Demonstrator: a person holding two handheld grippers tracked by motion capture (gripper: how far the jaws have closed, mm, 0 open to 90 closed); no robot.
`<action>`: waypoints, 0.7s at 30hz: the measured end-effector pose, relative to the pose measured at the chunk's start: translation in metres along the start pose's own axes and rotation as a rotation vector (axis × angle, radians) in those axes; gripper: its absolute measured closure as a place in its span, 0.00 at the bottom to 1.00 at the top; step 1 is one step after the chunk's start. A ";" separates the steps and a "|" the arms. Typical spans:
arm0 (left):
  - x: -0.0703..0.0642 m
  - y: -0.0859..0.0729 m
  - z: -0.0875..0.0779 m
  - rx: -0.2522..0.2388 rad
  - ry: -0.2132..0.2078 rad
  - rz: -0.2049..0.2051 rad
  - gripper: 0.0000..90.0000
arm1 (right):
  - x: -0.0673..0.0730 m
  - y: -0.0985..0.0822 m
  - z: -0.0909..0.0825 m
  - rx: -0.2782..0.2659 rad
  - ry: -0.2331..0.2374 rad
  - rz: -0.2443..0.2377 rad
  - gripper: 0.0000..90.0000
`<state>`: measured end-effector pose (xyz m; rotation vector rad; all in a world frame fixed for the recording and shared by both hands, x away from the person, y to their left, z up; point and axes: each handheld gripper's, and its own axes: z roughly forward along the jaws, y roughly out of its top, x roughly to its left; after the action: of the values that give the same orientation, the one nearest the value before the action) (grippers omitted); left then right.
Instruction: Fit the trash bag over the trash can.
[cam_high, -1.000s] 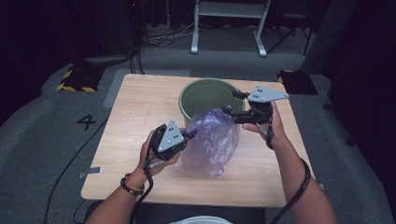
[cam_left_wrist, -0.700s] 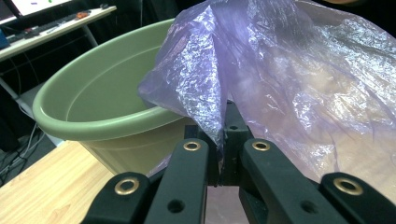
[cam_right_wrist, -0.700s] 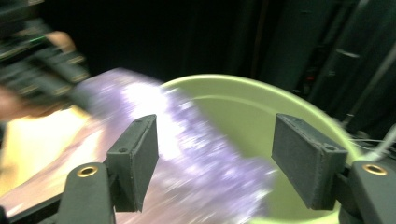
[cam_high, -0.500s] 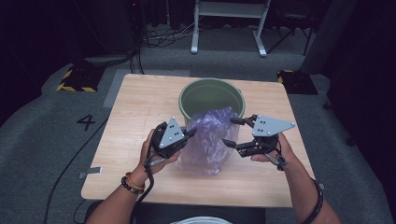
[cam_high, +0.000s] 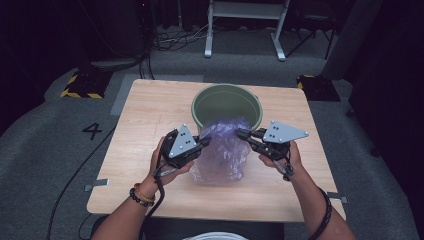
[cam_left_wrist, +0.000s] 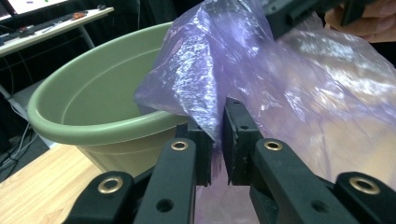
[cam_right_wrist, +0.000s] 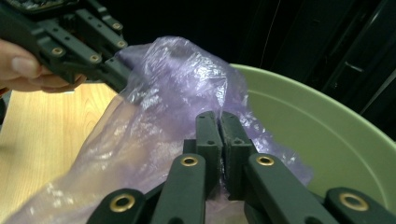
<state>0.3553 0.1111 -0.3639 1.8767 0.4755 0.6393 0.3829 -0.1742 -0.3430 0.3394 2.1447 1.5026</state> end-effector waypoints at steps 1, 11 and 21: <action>0.000 0.000 -0.001 -0.006 0.011 -0.002 0.81 | -0.002 0.001 0.001 0.001 -0.007 0.000 0.99; 0.011 -0.007 -0.008 -0.045 0.007 -0.080 0.35 | -0.032 0.003 0.009 -0.003 -0.081 0.097 1.00; 0.009 -0.019 -0.009 0.015 -0.030 -0.039 0.52 | -0.057 -0.005 0.014 0.045 -0.155 0.183 0.98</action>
<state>0.3558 0.1301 -0.3773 1.8843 0.4982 0.5823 0.4391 -0.1913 -0.3375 0.6620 2.0728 1.4750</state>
